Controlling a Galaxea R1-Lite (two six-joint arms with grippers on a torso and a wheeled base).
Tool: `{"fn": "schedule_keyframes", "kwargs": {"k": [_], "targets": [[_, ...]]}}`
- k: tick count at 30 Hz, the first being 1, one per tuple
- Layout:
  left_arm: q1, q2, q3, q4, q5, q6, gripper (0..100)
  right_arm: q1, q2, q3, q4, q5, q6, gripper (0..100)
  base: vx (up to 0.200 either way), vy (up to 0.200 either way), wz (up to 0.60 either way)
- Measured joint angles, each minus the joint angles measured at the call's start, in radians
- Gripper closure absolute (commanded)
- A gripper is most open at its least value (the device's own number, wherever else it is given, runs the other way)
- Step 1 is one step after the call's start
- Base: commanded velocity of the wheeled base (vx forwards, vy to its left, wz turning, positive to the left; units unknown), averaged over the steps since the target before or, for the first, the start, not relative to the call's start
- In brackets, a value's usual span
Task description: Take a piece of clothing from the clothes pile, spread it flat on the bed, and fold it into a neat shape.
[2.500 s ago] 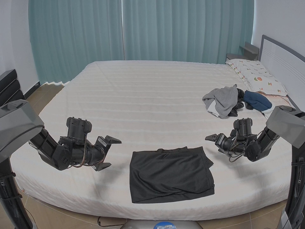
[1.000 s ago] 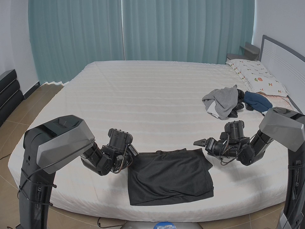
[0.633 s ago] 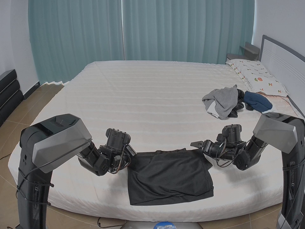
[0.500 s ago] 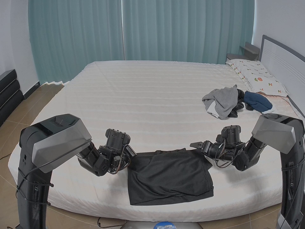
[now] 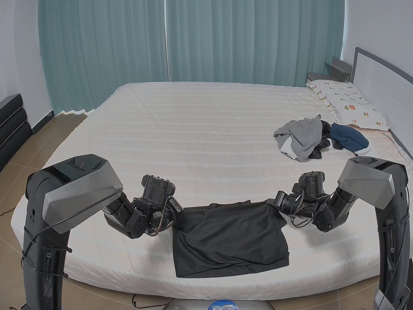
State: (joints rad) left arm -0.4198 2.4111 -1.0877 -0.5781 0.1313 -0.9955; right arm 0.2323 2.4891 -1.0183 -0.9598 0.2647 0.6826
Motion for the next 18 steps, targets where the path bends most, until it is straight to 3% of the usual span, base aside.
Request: {"fn": "schedule_keyframes", "kwargs": {"k": [11, 12, 13, 18], "targets": [[0.007, 0.000, 0.003, 0.001, 0.000, 0.002, 100, -0.022, 0.001, -0.004, -0.025, -0.001, 0.000, 100, 0.000, 0.000, 0.00], [0.007, 0.000, 0.003, 0.001, 0.000, 0.002, 100, -0.022, 0.002, -0.003, -0.025, -0.001, 0.000, 0, 0.000, 0.000, 0.00], [0.007, 0.000, 0.003, 0.002, 0.000, 0.001, 0, -0.022, 0.002, -0.003, -0.025, -0.001, 0.000, 0, 0.000, 0.000, 0.00], [0.010, -0.009, 0.009, 0.011, -0.042, -0.001, 0, -0.022, 0.002, 0.011, -0.032, 0.000, -0.007, 0, 0.000, 0.000, 0.00]]}}
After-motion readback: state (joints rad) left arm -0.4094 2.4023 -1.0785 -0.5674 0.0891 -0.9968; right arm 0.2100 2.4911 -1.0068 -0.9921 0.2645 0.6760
